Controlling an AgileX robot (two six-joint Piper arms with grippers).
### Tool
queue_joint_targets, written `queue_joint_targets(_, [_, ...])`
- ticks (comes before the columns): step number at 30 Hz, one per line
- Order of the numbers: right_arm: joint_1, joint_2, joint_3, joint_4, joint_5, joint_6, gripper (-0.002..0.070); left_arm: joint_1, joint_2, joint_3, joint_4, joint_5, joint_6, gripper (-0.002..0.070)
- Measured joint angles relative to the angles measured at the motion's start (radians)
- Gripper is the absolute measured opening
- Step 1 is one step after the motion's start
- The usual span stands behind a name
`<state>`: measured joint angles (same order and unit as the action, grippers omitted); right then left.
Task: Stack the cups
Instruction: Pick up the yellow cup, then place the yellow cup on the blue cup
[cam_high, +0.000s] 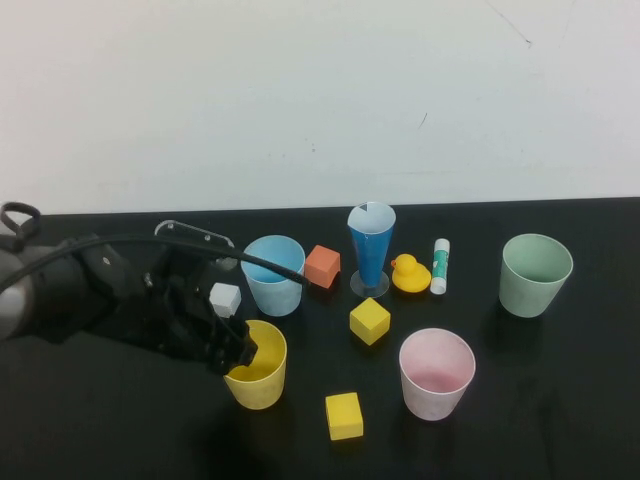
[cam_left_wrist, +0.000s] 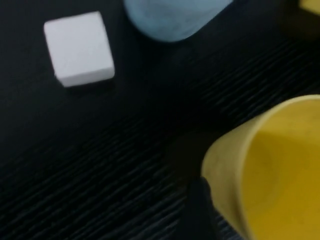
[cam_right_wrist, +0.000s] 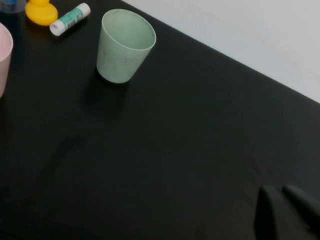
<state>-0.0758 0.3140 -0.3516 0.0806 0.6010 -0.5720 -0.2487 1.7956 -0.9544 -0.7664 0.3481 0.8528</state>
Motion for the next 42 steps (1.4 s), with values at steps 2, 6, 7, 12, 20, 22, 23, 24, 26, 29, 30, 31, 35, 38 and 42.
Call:
queue_joint_targets(2, [0.000, 0.000, 0.000, 0.000, 0.000, 0.000, -0.0003, 0.000, 0.025, -0.002, 0.000, -0.011, 0.000, 0.0463])
queue_joint_targets(6, [0.000, 0.000, 0.000, 0.000, 0.000, 0.000, -0.0003, -0.002, 0.055, -0.002, 0.000, -0.011, -0.002, 0.0288])
queue_joint_targets(7, [0.000, 0.000, 0.000, 0.000, 0.000, 0.000, -0.0003, -0.005, 0.057, -0.002, -0.005, -0.005, -0.004, 0.0216])
queue_joint_targets(12, [0.000, 0.000, 0.000, 0.000, -0.002, 0.000, -0.0003, -0.007, 0.058, -0.035, -0.033, 0.081, -0.004, 0.0029])
queue_joint_targets(20, [0.000, 0.000, 0.000, 0.000, -0.003, 0.000, -0.0003, -0.008, 0.053, -0.281, 0.018, 0.331, -0.128, 0.0010])
queue_joint_targets(22, [0.000, 0.000, 0.000, 0.000, -0.003, 0.000, -0.0003, -0.008, 0.046, -0.377, 0.111, 0.347, -0.234, 0.0010])
queue_joint_targets(23, [0.000, 0.000, 0.000, 0.000, -0.003, 0.000, -0.0003, -0.008, 0.044, -0.424, 0.156, 0.347, -0.278, 0.0010])
queue_joint_targets(24, [0.000, 0.000, 0.000, 0.000, -0.003, 0.000, -0.0003, -0.008, 0.044, -0.468, 0.212, 0.341, -0.328, 0.0009])
queue_joint_targets(26, [0.000, 0.000, 0.000, 0.000, -0.005, 0.000, -0.0003, -0.008, 0.046, -0.534, 0.306, 0.332, -0.409, 0.0009])
queue_joint_targets(29, [0.000, 0.000, 0.000, 0.000, -0.005, 0.000, -0.0003, -0.008, 0.068, -0.613, 0.416, 0.325, -0.470, 0.0009])
queue_joint_targets(30, [0.000, 0.000, 0.000, 0.000, -0.005, 0.000, -0.0003, -0.008, 0.081, -0.635, 0.437, 0.327, -0.478, 0.0009])
queue_joint_targets(31, [0.000, 0.000, 0.000, 0.000, -0.005, 0.000, -0.0003, -0.008, 0.096, -0.656, 0.450, 0.333, -0.486, 0.0009])
queue_joint_targets(35, [0.000, 0.000, 0.000, 0.000, -0.005, 0.000, -0.0003, -0.008, 0.163, -0.683, 0.480, 0.336, -0.497, 0.0009])
queue_joint_targets(38, [0.000, 0.000, 0.000, 0.000, -0.005, 0.000, -0.0003, -0.008, 0.216, -0.687, 0.506, 0.317, -0.501, 0.0009])
queue_joint_targets(42, [0.000, 0.000, 0.000, 0.000, -0.007, -0.002, -0.0003, -0.008, 0.255, -0.689, 0.536, 0.303, -0.502, 0.0015])
